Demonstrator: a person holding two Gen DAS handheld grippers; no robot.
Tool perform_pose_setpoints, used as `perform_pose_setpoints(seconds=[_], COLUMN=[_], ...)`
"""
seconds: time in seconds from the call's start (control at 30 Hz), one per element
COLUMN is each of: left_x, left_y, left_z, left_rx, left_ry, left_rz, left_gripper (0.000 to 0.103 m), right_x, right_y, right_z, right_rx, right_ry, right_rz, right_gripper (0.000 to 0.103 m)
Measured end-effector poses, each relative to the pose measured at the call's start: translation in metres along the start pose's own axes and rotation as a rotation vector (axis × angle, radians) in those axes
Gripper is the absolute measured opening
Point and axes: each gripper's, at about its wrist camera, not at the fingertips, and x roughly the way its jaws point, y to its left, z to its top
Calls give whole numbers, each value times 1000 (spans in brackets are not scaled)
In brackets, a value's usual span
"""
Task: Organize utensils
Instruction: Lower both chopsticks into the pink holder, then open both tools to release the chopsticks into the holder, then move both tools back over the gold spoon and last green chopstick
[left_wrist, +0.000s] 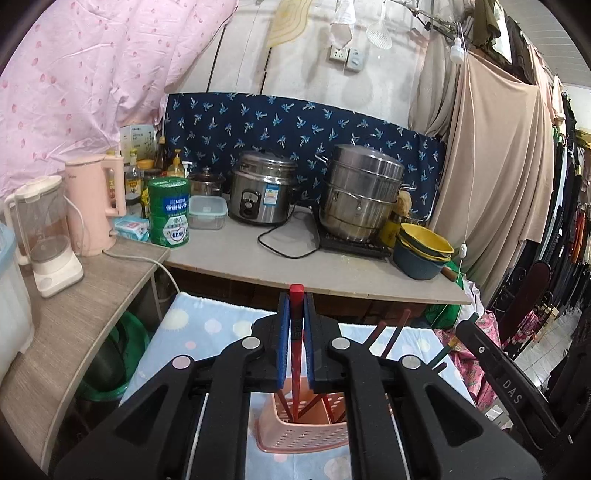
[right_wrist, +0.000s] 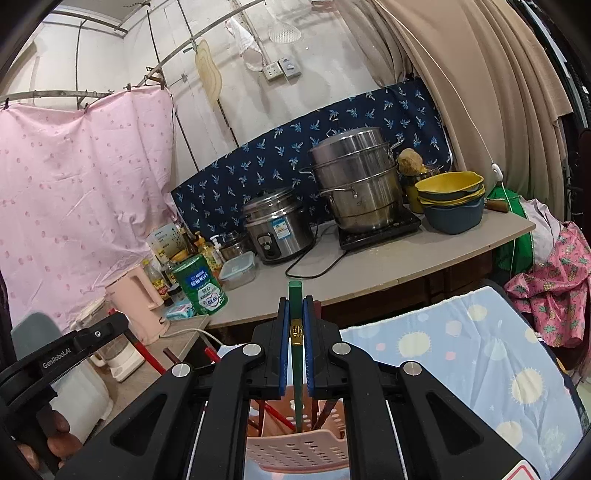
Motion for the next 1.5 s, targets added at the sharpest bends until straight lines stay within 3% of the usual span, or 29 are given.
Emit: perform_pose_setpoints(seconds=[0.33, 0.37, 0.47, 0.53, 0.87, 1.13, 1.5], left_x=[6, 6, 5, 3, -14, -40, -65], left_y=[2, 2, 3, 3, -5, -12, -4], left_z=[-10, -10, -12, -14, -31, -59, -138], left_rx=[-18, -22, -29, -36, -16, 11, 4], left_ry=[27, 31, 36, 33, 65, 101, 250], left_rz=[10, 3, 9, 12, 11, 3, 0], left_gripper=[8, 11, 40, 46, 54, 62, 65], right_x=[9, 7, 3, 0, -26, -56, -105], right_y=[-2, -2, -5, -6, -5, -2, -11], right_z=[-13, -14, -16, -16, -24, -49, -122], right_rx=[1, 3, 12, 18, 22, 25, 46], right_ry=[46, 42, 37, 34, 37, 76, 216], right_rz=[-10, -14, -23, -26, -18, -10, -7], right_gripper=[8, 12, 28, 32, 39, 42, 42])
